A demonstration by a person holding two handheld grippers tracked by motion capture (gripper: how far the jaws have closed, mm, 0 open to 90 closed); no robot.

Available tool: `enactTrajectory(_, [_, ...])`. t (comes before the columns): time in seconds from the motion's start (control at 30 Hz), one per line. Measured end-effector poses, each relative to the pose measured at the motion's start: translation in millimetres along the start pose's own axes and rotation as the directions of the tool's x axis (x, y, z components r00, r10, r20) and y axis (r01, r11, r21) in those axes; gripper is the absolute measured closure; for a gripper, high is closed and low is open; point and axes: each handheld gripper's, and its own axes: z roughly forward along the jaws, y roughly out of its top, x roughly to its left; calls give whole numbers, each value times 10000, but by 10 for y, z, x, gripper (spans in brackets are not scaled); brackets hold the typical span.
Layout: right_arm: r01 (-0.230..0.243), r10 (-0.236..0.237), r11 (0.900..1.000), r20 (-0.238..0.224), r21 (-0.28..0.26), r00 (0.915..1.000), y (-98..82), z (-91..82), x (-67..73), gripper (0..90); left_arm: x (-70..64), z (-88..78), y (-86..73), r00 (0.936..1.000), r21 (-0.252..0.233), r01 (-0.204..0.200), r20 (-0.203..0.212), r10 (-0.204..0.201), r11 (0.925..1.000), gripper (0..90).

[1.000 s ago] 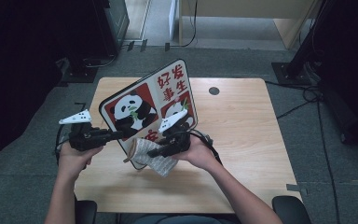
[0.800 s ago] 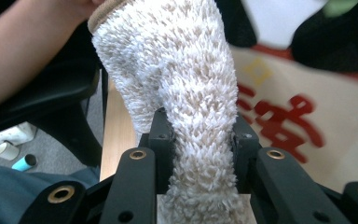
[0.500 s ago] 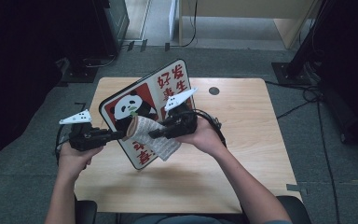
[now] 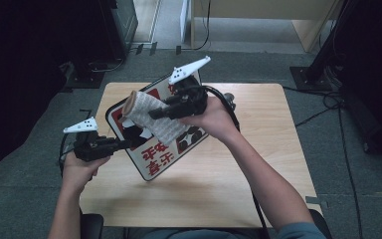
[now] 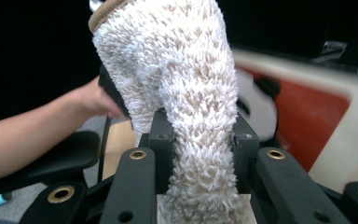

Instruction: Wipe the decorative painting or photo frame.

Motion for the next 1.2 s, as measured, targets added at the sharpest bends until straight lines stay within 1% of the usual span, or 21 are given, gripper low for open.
enactTrajectory(0.07, [218, -218, 9997, 127, -52, 9997, 143, 2, 2, 698, -4, 5, 0, 10000, -32, 3, -21, -3, 10000, 783])
enactTrajectory(0.13, [299, -298, 9995, 171, -83, 9994, 194, 8, -1, 698, -3, 4, 1, 10000, -23, 5, -16, -5, 10000, 783])
enactTrajectory(0.17, [450, -450, 9990, 274, -8, 9986, 352, 31, -1, 698, -3, 4, 0, 10000, -26, 7, -16, -7, 10000, 783])
enactTrajectory(0.2, [536, -536, 9986, 298, 5, 9981, 423, 45, 2, 697, -2, 3, -1, 10000, -24, 8, -4, -8, 10000, 783])
enactTrajectory(0.23, [536, -536, 9986, 298, 5, 9981, 423, 45, 2, 697, -1, 3, -1, 10000, -25, 5, -2, -5, 10000, 783])
enactTrajectory(0.27, [707, -706, 9975, 408, -9, 9967, 568, 68, 13, 697, -1, 2, -1, 10000, -19, -7, -7, 7, 10000, 783])
enactTrajectory(0.33, [747, -745, 9972, 469, -31, 9961, 623, 78, 17, 697, 0, 3, -1, 10000, -30, -10, -1, 10, 10000, 783])
enactTrajectory(0.37, [891, -887, 9960, 766, -18, 9931, 775, 117, 17, 696, 0, 2, -1, 10000, -22, -11, 4, 11, 10000, 784])
enactTrajectory(0.43, [950, -967, 9952, 1010, 218, 9902, 868, 200, -16, 695, -1, 3, -2, 10000, -37, -27, -10, 27, 10000, 784])
enactTrajectory(0.5, [856, -910, 9949, 1075, 538, 9900, 899, 308, -73, 694, -4, 3, -4, 10000, -60, -9, -35, 9, 10000, 784])
enactTrajectory(0.53, [856, -910, 9949, 1075, 538, 9900, 899, 308, -73, 694, -4, 3, -4, 10000, -60, -9, -35, 9, 10000, 784])
enactTrajectory(0.57, [723, -813, 9931, 972, 923, 9919, 887, 459, -133, 694, -1, 3, -4, 10000, -67, -12, -26, 12, 10000, 784])
enactTrajectory(0.6, [694, -796, 9914, 906, 1108, 9927, 873, 522, -141, 692, 2, 4, -4, 10000, -74, -14, -3, 14, 10000, 784])
enactTrajectory(0.63, [694, -796, 9914, 906, 1108, 9927, 873, 522, -141, 692, 3, 3, -4, 10000, -69, -16, 7, 16, 10000, 784])
enactTrajectory(0.67, [735, -838, 9882, 728, 1345, 9938, 838, 635, -142, 687, 5, 3, -4, 10000, -70, -8, -2, 8, 10000, 784])
enactTrajectory(0.7, [735, -838, 9882, 728, 1345, 9938, 838, 635, -142, 687, 5, 3, -4, 10000, -70, -8, -2, 8, 10000, 784])
enactTrajectory(0.77, [770, -859, 9879, 614, 1344, 9944, 800, 729, -133, 672, 9, -2, -9, 10000, -26, -32, -33, 32, 10000, 784])
enactTrajectory(0.87, [892, -983, 9881, 687, 1257, 9928, 771, 749, -136, 654, 3, 1, -9, 10000, -39, -15, -34, 15, 10000, 785])
enactTrajectory(1.0, [460, -544, 9917, 677, 1197, 9962, 758, 746, -158, 602, -4, 5, -5, 10000, -66, -37, -63, 37, 10000, 784])
enactTrajectory(1.17, [352, -445, 9921, 759, 1205, 9961, 780, 775, -137, 618, -4, 6, -5, 10000, -77, -51, -80, 50, 10000, 785])
enactTrajectory(1.2, [536, -647, 9901, 831, 1295, 9944, 797, 793, -115, 652, -2, 6, -6, 9999, -86, -68, -98, 67, 9999, 785])
